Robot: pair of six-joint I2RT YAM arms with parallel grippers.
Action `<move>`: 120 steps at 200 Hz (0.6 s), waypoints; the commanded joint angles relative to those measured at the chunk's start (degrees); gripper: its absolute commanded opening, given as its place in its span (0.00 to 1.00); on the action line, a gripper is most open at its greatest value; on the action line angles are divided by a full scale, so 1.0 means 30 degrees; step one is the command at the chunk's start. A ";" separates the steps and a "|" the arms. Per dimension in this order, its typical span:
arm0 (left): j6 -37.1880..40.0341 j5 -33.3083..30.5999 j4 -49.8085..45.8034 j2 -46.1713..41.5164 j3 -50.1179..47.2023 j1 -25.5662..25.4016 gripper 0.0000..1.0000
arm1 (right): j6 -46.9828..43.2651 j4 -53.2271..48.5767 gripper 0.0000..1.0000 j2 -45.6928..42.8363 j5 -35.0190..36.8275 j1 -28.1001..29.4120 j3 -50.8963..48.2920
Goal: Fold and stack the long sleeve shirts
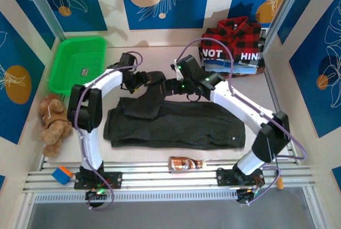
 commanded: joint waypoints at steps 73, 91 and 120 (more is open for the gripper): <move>-0.2755 -0.0705 -0.1483 0.5395 0.6498 0.0282 0.69 | -0.0360 -0.2134 0.81 -0.6048 0.1111 -0.0447 -0.3784; -0.2825 -0.0893 -0.2322 0.6380 0.7805 0.0199 0.69 | -0.0359 -0.2318 0.81 -0.6960 0.1036 -0.0935 -0.4269; -0.2742 -0.1462 -0.4429 0.7772 1.0025 -0.0063 0.64 | -0.0468 -0.2565 0.82 -0.8093 0.0982 -0.1586 -0.4745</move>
